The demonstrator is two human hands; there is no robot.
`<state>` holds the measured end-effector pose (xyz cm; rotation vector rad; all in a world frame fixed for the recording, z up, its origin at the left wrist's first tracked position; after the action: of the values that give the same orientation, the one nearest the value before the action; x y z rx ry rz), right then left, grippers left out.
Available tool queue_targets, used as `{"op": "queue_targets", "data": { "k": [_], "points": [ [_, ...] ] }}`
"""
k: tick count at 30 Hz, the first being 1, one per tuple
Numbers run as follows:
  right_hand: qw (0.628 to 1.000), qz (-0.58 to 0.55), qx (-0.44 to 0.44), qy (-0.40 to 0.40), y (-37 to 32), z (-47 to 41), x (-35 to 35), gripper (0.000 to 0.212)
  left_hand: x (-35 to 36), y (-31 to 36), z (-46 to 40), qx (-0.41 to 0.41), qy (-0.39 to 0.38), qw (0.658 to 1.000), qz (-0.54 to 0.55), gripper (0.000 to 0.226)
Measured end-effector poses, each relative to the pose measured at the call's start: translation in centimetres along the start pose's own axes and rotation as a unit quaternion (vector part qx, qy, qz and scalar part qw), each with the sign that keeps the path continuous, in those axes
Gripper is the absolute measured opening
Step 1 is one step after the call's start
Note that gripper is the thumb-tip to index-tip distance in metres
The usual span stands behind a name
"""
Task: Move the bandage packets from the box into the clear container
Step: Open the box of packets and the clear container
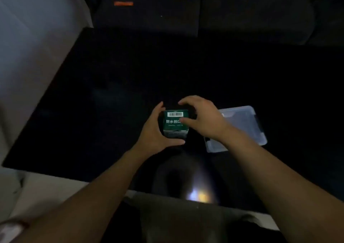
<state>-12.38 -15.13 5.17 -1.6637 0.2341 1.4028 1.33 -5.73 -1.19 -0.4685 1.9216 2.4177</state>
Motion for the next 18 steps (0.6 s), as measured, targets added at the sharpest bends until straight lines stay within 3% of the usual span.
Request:
{"op": "queue_targets", "data": {
  "k": [4,7,12,15,18],
  "points": [
    [0.997,0.017,-0.062,-0.05,0.6,-0.8,2.8,0.045,2.8,-3.6,-0.7,0.079,0.111,0.984,0.111,0.121],
    [0.996,0.034,-0.077,-0.041,0.9,-0.5,3.3,0.051,3.8,-5.0,-0.9,0.14,0.161,0.966,0.147,0.098],
    [0.989,0.118,-0.082,0.027,-0.6,2.1,2.2,0.056,2.2,-2.4,-0.1,0.216,0.118,0.969,0.001,0.095],
    [0.989,0.102,-0.082,0.072,-2.2,5.0,2.2,0.054,1.1,-0.3,2.3,0.244,0.106,0.958,-0.109,0.104],
    [0.992,0.08,-0.068,0.076,-2.8,7.5,2.6,0.055,1.0,0.4,5.1,0.242,0.094,0.954,-0.151,0.107]
  ]
}}
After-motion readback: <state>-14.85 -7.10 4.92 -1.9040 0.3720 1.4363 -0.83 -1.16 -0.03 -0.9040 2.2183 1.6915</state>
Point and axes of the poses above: each hand's wrist, its own z-axis away from the middle knuckle, its own x-axis out of the palm, y = z × x, the point moved 6 cm from there along -z, towards the middle knuckle, and after that the axes turned 10 degrees about z, right-handed, at the moved point
